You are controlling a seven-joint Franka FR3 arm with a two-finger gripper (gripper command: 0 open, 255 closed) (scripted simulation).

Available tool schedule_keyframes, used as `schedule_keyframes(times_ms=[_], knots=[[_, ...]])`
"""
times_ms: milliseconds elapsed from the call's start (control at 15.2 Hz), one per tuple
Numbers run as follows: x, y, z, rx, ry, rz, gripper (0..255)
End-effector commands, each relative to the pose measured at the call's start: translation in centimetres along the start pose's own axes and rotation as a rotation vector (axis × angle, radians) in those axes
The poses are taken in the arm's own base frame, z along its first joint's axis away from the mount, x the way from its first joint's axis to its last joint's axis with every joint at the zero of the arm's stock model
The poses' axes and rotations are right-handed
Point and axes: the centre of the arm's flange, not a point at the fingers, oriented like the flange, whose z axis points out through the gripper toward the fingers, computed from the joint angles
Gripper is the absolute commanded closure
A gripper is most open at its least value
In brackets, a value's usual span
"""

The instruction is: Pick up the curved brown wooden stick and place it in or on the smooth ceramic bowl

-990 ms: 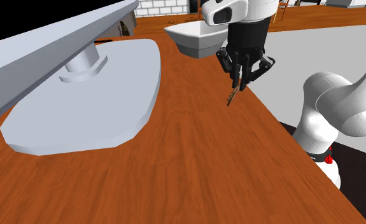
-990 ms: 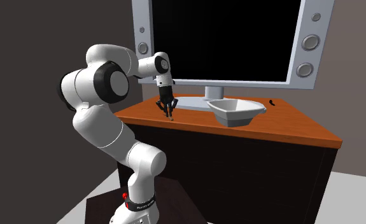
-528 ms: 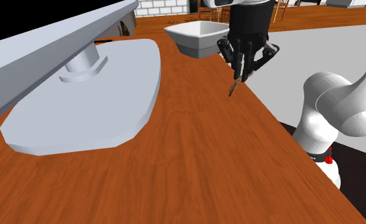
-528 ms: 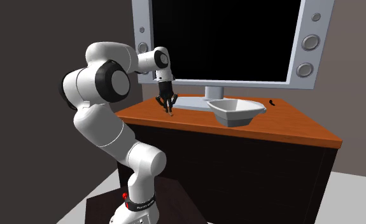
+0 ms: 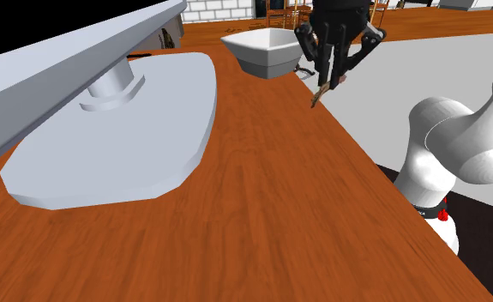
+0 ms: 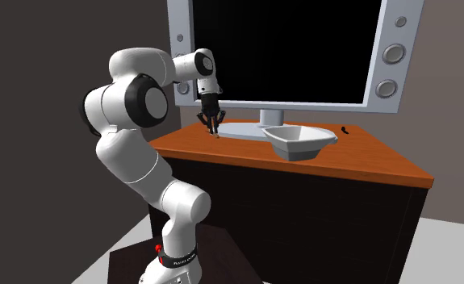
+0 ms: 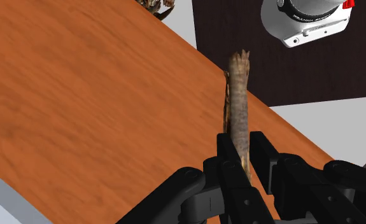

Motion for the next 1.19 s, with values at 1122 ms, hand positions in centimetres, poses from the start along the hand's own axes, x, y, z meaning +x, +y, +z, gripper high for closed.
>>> schedule_keyframes(times_ms=[1122], knots=[[-2.0, 0.4, -9.9, 0.0, 0.0, 0.0, 255]])
